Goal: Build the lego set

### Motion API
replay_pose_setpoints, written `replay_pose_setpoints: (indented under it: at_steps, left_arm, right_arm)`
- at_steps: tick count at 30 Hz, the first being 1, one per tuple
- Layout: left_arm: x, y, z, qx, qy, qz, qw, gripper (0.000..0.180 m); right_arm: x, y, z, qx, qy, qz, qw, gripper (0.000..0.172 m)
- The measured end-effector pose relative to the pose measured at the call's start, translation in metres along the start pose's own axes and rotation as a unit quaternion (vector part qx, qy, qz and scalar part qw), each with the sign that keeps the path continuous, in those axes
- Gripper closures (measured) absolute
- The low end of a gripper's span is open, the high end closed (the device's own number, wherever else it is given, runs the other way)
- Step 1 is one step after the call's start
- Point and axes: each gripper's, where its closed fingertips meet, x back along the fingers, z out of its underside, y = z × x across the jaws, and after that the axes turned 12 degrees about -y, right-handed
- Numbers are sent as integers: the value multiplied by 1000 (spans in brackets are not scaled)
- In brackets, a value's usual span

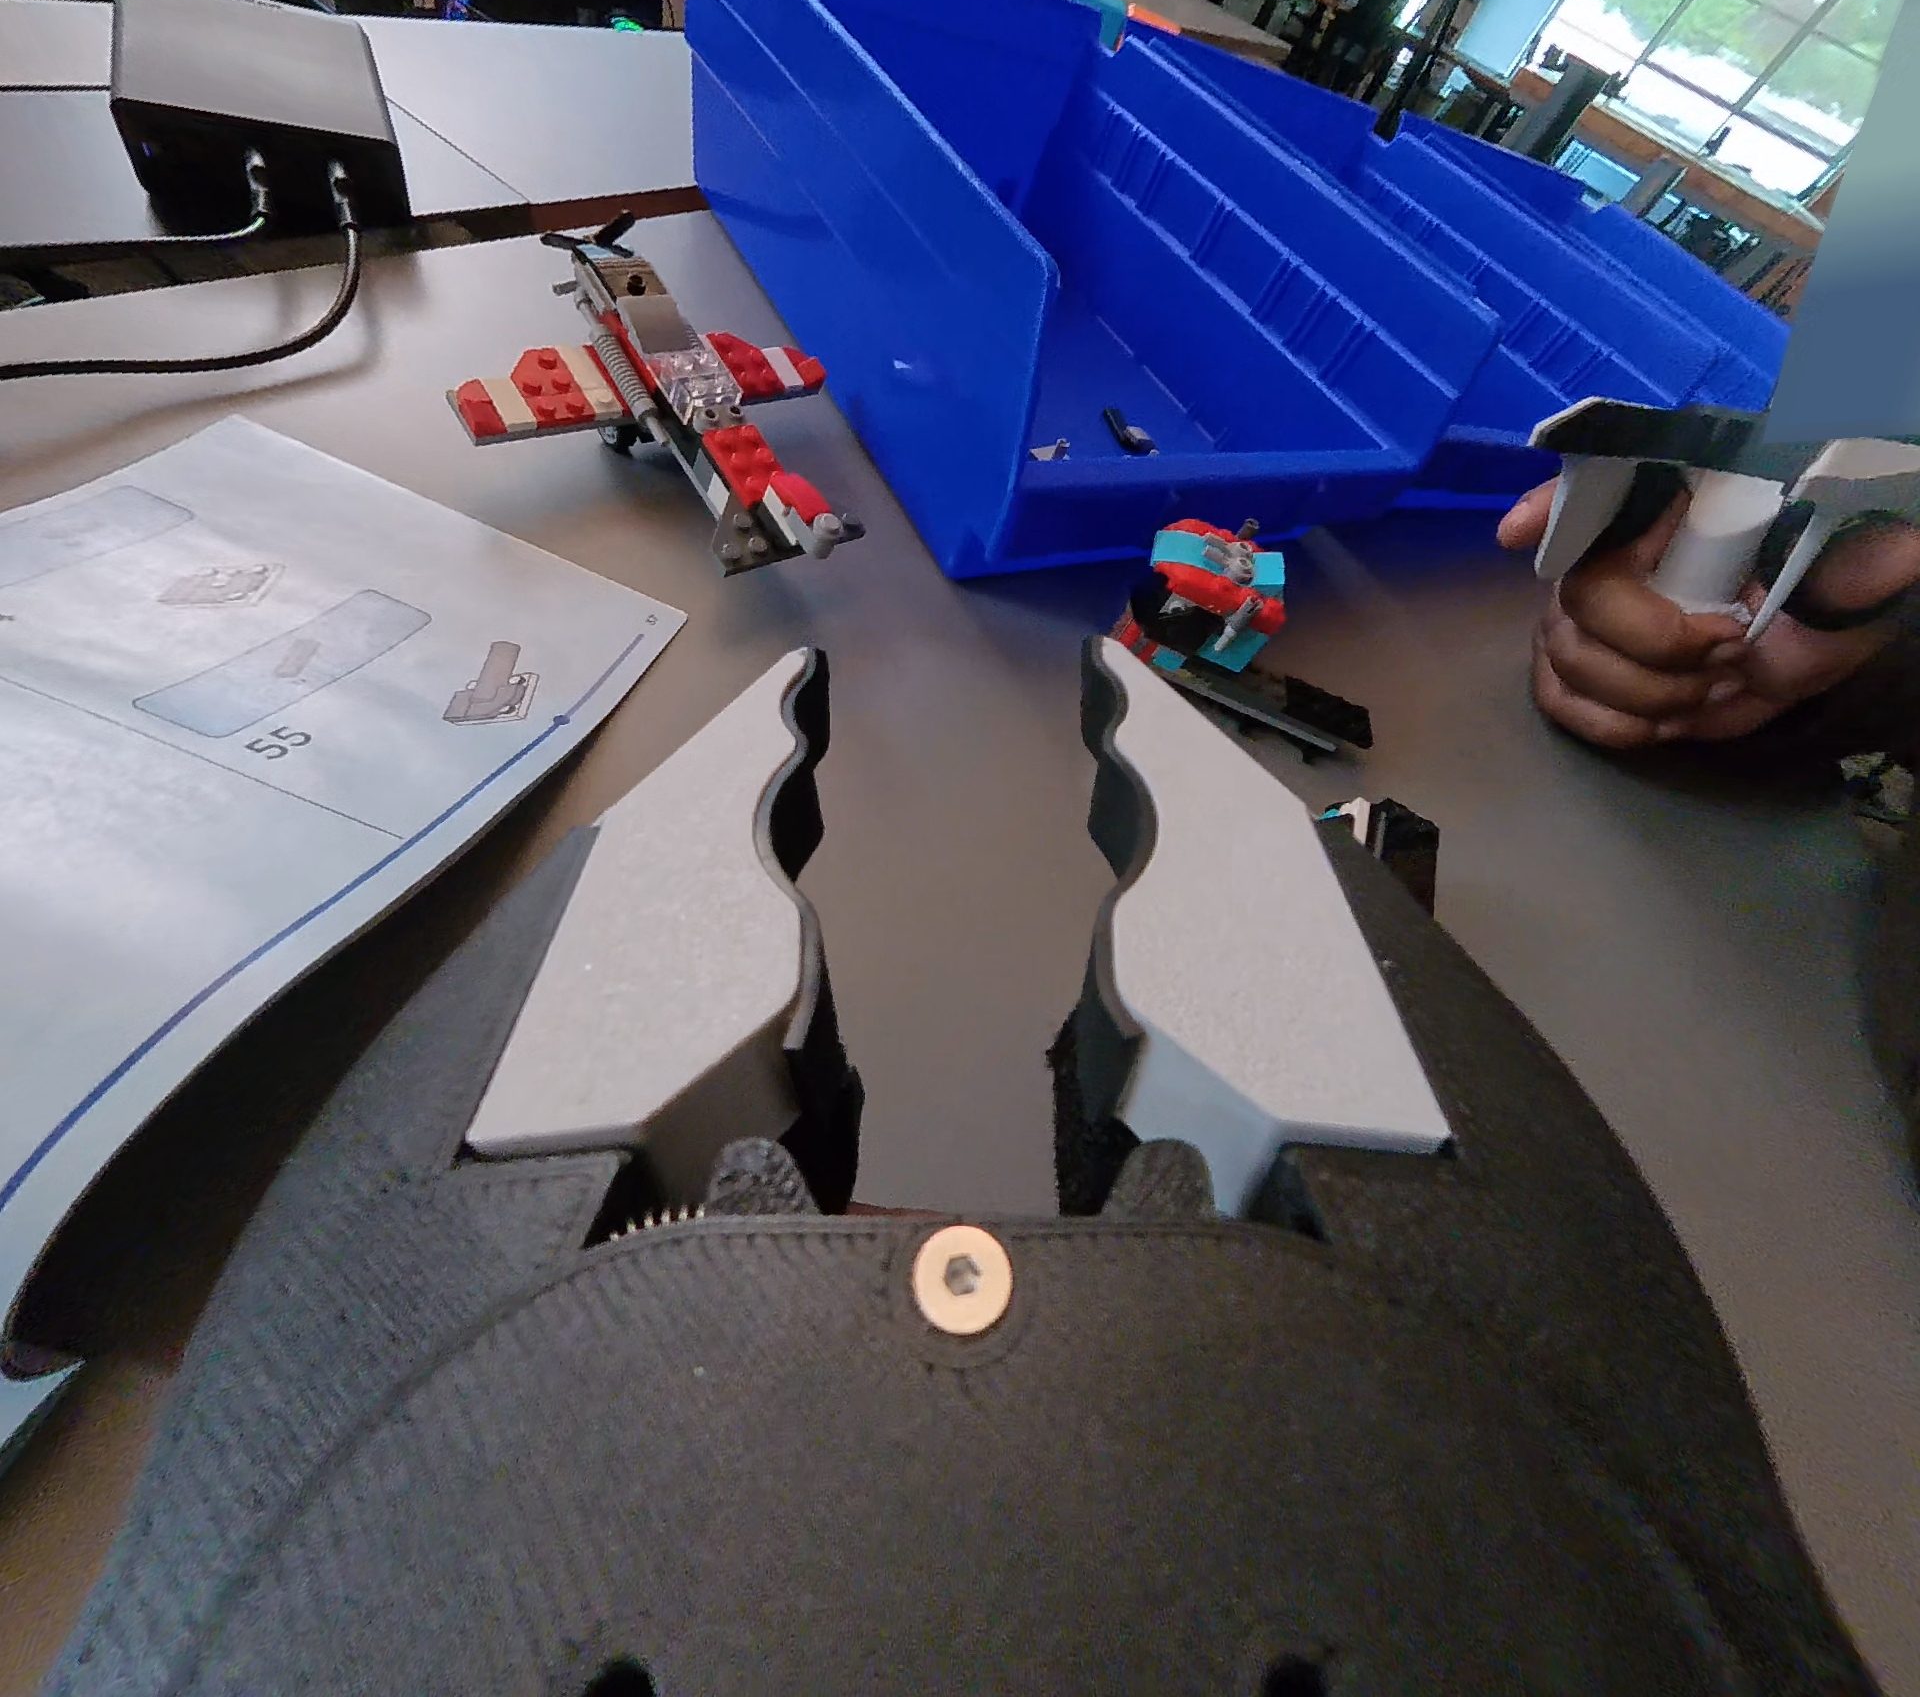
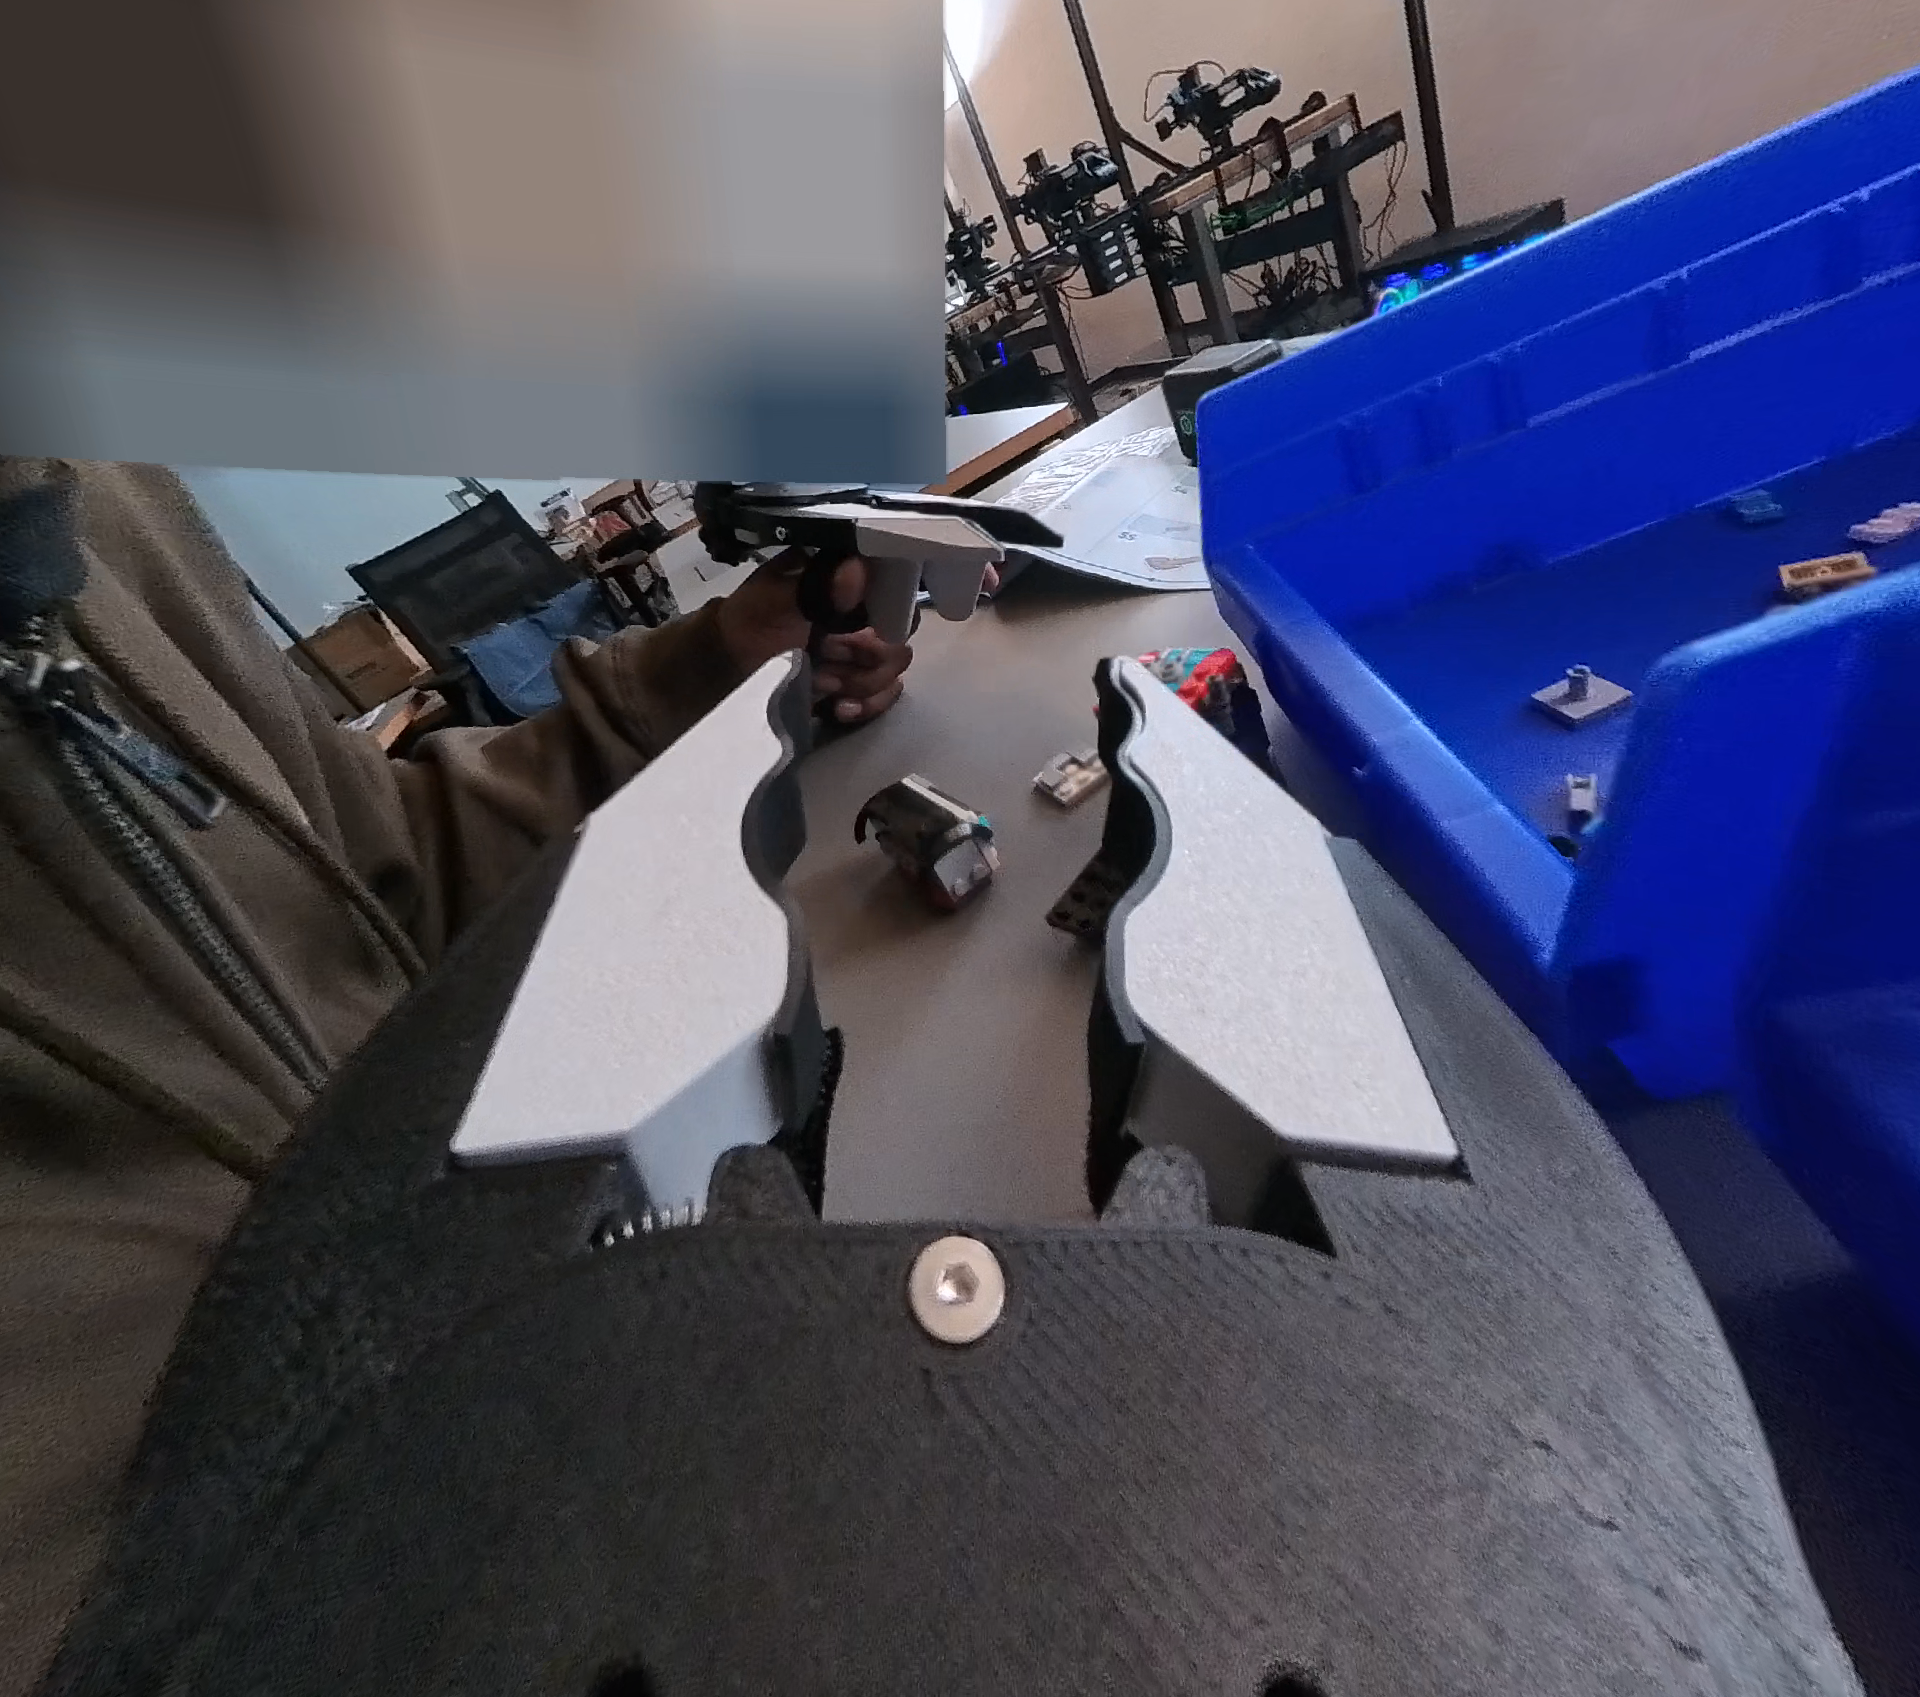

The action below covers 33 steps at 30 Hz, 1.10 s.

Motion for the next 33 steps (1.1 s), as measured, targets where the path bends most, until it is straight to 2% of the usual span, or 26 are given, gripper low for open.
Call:
replay_pose_setpoints:
  at_steps: [12,22,33]
  left_arm:
    - [4,-1,-1,21,-7,6,1000,132]
    - [8,-3,-2,21,-14,7,1000,137]
    - [9,-3,-5,27,-22,10,999,146]
  right_arm:
    - [4,-15,2,-23,17,28,999,123]
    - [4,-16,2,-24,19,33,999,167]
    - [3,-15,4,-32,22,25,999,170]
